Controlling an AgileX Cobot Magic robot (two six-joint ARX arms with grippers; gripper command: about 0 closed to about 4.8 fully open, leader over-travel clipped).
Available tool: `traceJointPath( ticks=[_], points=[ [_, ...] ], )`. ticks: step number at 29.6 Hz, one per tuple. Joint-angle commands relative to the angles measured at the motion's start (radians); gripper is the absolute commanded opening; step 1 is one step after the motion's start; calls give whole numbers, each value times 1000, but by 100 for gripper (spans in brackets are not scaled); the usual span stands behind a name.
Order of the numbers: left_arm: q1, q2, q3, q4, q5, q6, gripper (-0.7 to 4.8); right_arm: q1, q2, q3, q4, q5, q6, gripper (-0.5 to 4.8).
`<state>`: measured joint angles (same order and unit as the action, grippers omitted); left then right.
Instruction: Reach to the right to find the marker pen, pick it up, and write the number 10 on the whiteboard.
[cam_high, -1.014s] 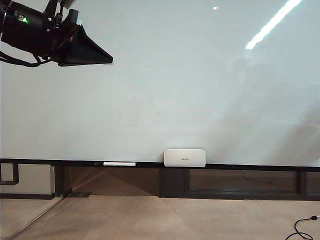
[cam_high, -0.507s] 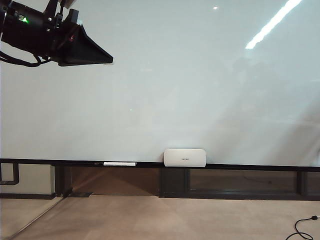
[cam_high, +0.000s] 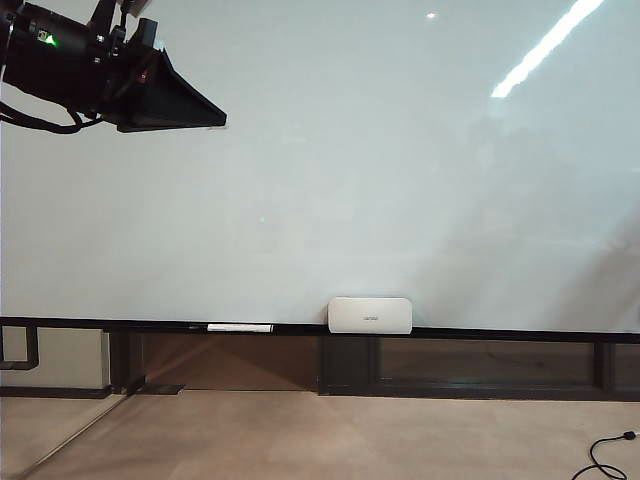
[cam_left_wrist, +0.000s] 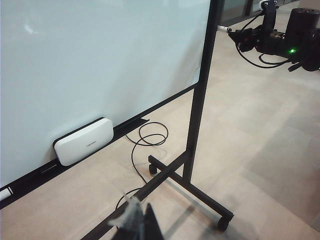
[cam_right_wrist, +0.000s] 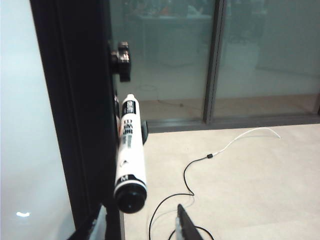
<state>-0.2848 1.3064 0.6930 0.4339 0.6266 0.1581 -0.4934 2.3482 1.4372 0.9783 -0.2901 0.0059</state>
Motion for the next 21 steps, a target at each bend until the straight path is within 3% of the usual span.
traceJointPath(
  ticks=[1,21],
  points=[
    [0,-2,5,17,1,6,-6,2,5,25,19,-5,2,180],
    [0,-2,5,17,1,7,-6,34,48,131,-71,-1,0,167]
  ],
)
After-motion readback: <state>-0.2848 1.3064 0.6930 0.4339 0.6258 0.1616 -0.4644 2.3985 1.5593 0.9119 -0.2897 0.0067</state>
